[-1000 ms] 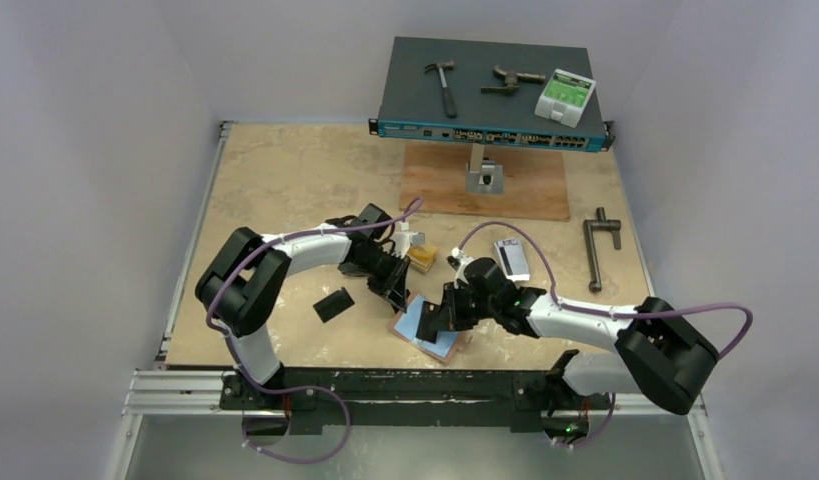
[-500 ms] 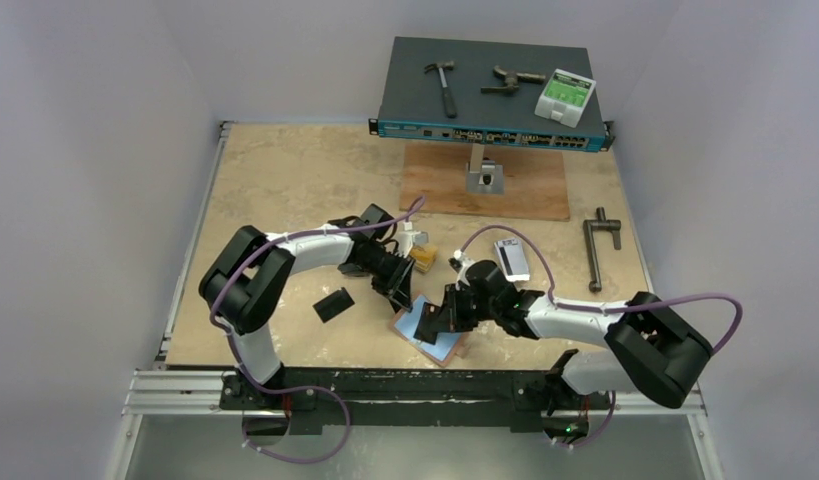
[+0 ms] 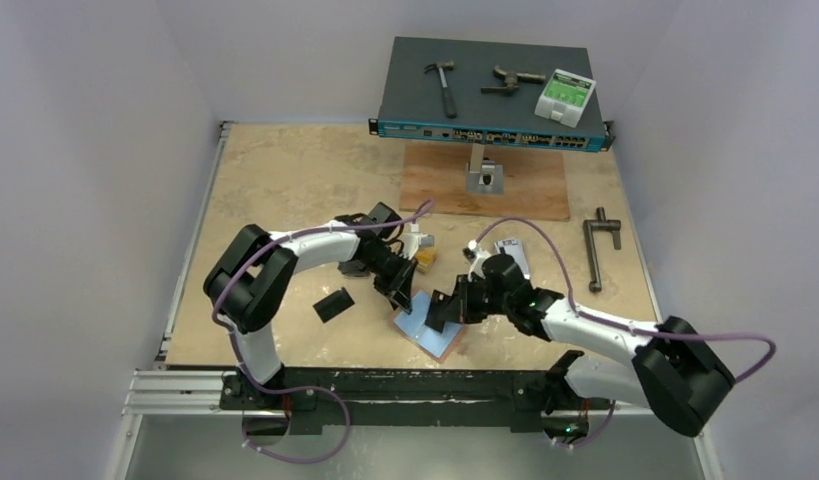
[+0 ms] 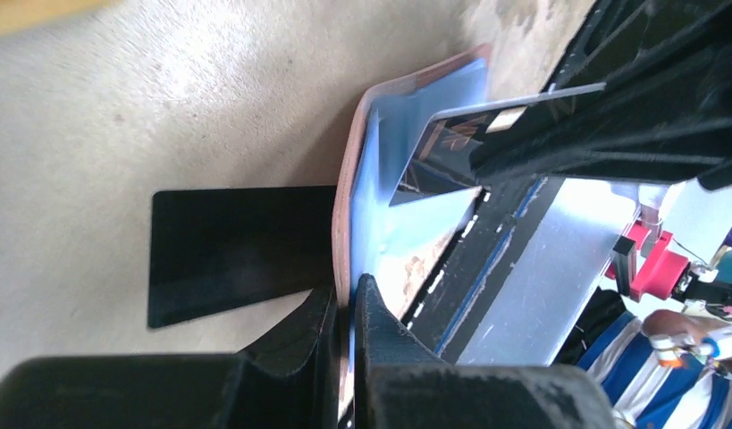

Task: Put the credit cards into the card holder
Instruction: Pick up the card holder from the center of the board, then insert the credit card into the card holder.

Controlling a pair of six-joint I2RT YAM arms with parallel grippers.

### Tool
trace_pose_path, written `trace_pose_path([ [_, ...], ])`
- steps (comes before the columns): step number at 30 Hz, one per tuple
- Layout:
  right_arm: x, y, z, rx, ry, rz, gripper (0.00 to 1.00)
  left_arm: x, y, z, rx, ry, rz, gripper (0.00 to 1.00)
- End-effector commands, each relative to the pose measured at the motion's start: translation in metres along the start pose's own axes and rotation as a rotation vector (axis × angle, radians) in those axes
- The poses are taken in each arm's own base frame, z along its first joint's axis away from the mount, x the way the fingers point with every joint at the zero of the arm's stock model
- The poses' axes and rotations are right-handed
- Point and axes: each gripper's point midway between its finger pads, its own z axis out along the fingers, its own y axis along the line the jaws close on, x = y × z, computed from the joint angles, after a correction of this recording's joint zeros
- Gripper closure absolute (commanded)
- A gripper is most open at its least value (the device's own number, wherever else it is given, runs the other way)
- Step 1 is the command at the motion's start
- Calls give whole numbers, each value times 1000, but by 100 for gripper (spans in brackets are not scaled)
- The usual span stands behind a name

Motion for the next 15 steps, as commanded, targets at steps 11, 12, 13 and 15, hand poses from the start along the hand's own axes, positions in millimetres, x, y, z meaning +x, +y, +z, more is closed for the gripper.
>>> trace_pose_path([
  [11,-130,159,-137,-454,-540,-366,100,-93,-176,-224,36,-589,526,100],
  [12,-133,166,-149,-481,-585,-392,100,-91,-187,-231,63,-618,576,100],
  [13,-136,173,-160,-501,-630,-419,100,-89,-195,-236,78,-639,611,100],
  [15,-140,189,-188,-546,-721,-478,100,-83,-209,-246,117,-663,649,100],
])
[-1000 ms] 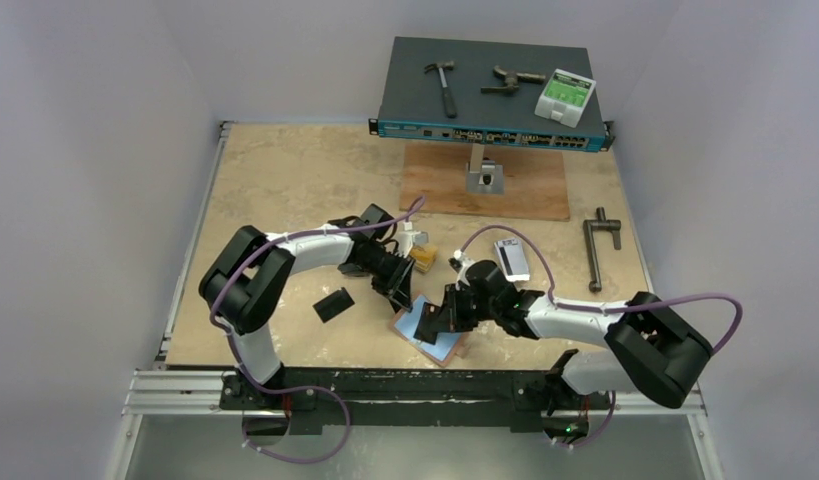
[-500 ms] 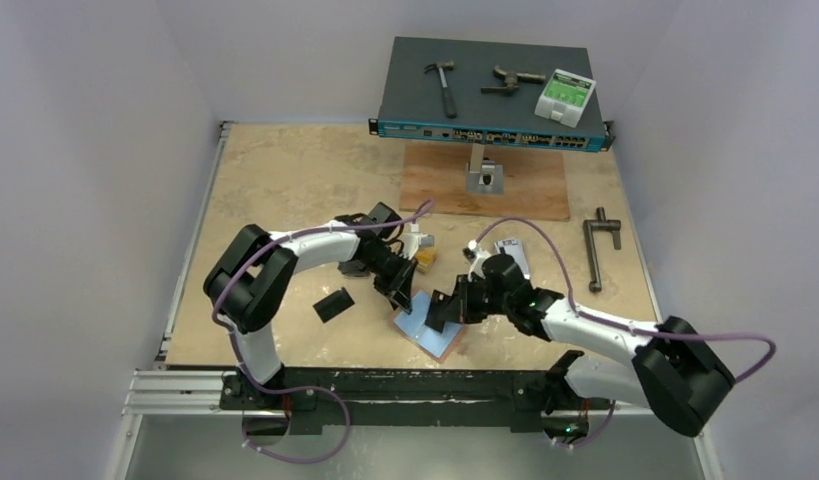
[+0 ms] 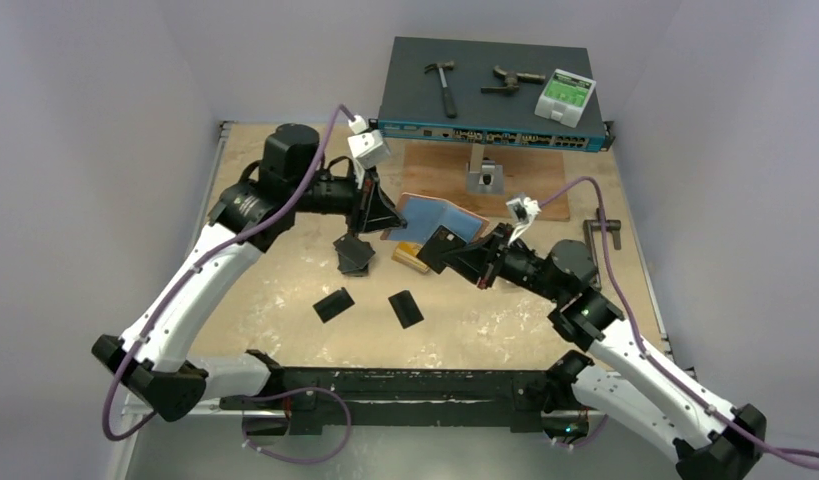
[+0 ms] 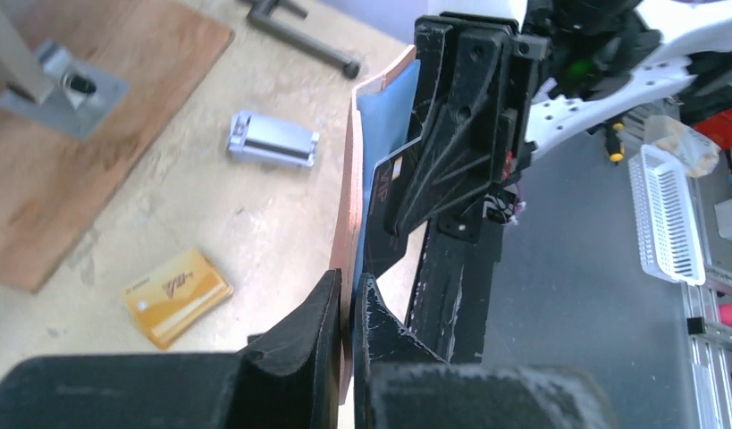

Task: Put the credit cards into the card holder
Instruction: Insert the credit card into the card holder.

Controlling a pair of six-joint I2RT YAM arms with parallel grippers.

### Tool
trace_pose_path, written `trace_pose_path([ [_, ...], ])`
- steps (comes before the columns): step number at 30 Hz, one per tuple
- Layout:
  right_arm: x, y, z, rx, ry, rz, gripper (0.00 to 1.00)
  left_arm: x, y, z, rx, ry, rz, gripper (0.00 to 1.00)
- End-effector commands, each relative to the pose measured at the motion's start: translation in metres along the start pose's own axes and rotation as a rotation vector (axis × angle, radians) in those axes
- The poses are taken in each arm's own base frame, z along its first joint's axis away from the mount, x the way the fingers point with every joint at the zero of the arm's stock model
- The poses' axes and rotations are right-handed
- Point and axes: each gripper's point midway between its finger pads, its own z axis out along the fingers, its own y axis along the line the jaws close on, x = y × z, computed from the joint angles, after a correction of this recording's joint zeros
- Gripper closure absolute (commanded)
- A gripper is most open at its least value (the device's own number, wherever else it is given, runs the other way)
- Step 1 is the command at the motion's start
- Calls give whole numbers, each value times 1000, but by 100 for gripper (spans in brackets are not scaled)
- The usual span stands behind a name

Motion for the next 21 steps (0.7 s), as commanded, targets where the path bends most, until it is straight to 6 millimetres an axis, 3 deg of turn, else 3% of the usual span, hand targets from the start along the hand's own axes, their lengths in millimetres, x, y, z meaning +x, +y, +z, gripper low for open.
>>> trace_pose_path([
  [1,-58,52,-21,-147,-202,-185,100,-16,-32,-10,150,-66,38,100],
  [4,-77,71,-29,-179,-239,-257,100,-24,-48,-20,207,-95,52,100],
  [9,-92,87,-36,-202,-263,-301,100,-30,-62,-28,247,-126,52,100],
  [21,-88,77,-39,-132,-220,-309,100,-30,-79,-38,294,-164,60,100],
])
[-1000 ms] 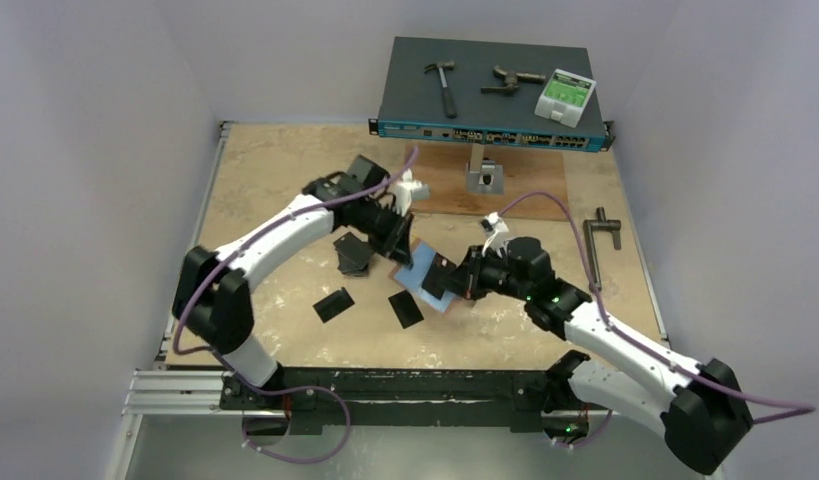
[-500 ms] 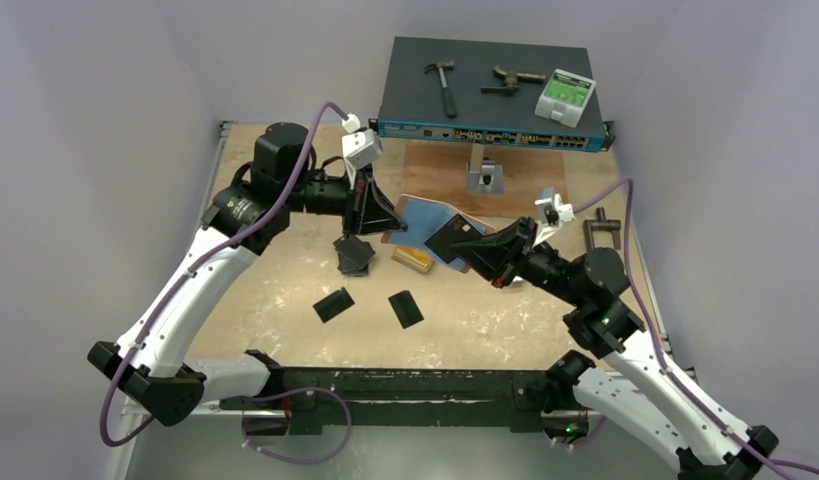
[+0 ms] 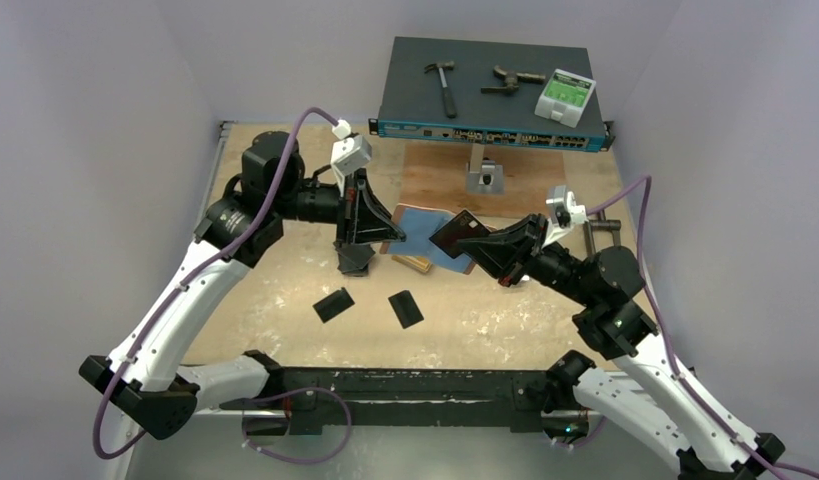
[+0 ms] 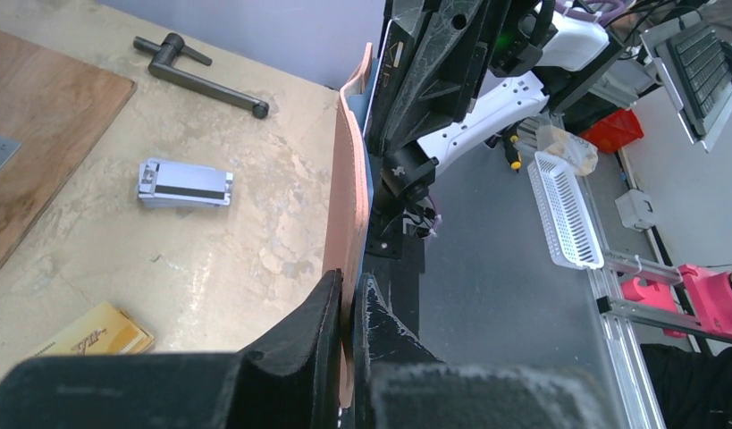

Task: Put the credit cards into the card holder
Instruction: Insert the credit card into the card holder.

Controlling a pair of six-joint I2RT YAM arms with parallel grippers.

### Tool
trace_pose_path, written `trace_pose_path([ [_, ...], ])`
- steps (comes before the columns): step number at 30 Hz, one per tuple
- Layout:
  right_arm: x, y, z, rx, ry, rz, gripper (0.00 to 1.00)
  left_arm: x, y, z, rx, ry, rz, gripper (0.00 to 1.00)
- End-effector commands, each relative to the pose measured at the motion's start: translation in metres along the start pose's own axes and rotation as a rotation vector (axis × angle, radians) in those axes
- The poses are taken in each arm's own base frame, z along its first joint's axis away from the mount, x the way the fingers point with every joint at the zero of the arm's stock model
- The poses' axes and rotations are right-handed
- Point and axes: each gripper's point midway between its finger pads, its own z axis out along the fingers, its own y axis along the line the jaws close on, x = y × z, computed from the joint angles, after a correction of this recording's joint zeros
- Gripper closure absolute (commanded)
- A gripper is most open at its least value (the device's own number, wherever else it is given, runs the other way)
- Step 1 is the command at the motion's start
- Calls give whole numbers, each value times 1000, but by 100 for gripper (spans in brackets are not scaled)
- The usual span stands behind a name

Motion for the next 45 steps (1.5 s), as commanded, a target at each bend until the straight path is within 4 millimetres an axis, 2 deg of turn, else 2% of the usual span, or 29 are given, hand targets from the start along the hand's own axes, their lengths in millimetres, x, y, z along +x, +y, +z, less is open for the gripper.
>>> trace_pose_path([
  [1,-12,2,-2,14,-10,-38,100,-14,-21,-6,69,-43,44,100],
  [10,-3,2,-2,-5,-8,-6,100,-13,-22,-6,78,-45,35,100],
  [21,12,5,8,-73,27,32,100,-15,-23,-5,83,-54,23,100],
  [38,21,4,19,-119,46,60,100,-15,-25,-5,91,-63,12,100],
  [45,28,3,16,-116,65,72,100,-15,-27,-5,94,-65,18,100],
])
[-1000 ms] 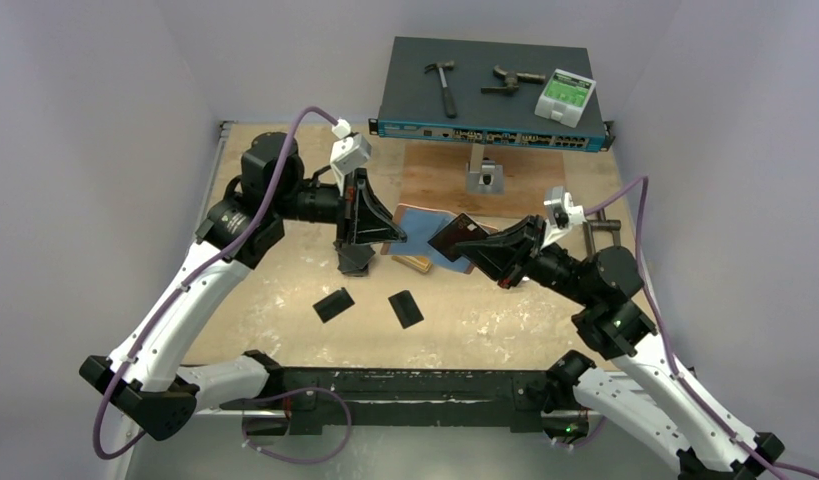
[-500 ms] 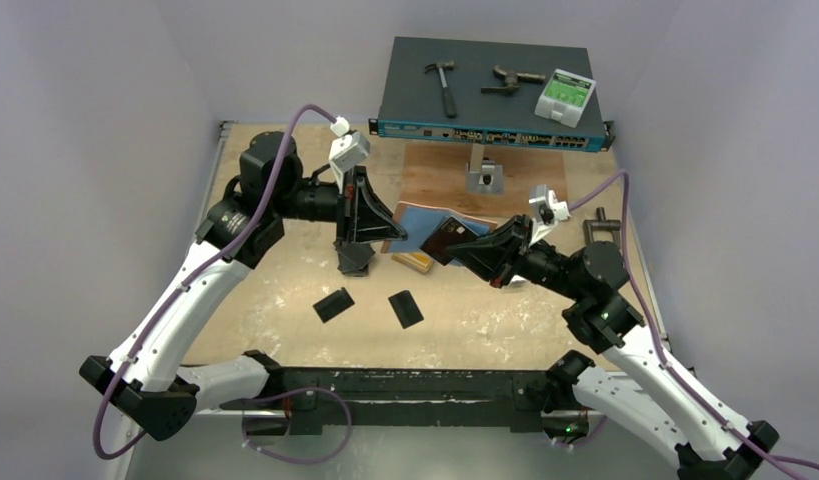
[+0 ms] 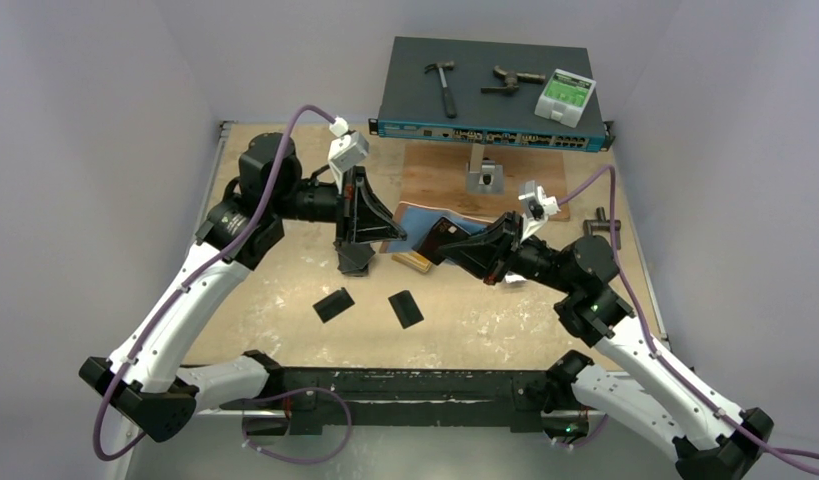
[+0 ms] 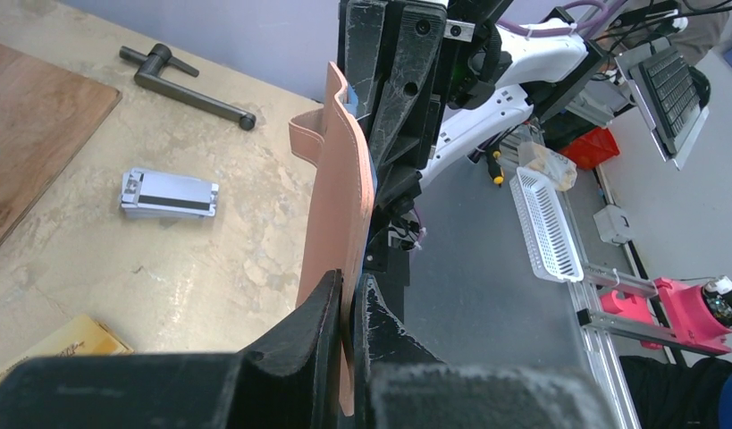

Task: Put the credit cards into the card holder
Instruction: Insert the credit card into the card holder.

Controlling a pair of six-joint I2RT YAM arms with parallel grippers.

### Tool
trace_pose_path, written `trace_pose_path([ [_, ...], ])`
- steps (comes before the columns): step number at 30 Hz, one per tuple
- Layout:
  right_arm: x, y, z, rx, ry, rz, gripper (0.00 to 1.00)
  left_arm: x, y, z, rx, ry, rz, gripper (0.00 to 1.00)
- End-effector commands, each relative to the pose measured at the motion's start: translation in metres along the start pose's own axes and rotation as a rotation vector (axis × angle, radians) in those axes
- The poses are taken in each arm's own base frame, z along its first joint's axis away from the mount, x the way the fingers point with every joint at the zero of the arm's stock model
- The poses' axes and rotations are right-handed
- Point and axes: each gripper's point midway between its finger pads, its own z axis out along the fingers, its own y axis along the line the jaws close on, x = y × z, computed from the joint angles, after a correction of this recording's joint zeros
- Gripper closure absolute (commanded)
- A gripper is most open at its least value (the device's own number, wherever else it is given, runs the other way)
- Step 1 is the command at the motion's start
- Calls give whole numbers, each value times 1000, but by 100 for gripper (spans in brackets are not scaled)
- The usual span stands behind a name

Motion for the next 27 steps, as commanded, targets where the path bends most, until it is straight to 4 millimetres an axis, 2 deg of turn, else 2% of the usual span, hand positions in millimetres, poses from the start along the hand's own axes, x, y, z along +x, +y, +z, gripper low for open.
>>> trace_pose_path([
  [1,2,1,-3,-11,-8,-1,100,-10,-23,-5,74,-28,55,100],
  [7,6,2,-3,-18,12,-2,100,-8,-30,-5,103,-17,71,100],
  [13,2,7,-1,-45,27,-25,100,-3,-38,-3,133,3,90,100],
  [27,5,18,1,-117,86,-58,100,-1,-43,-1,157,16,93,100],
])
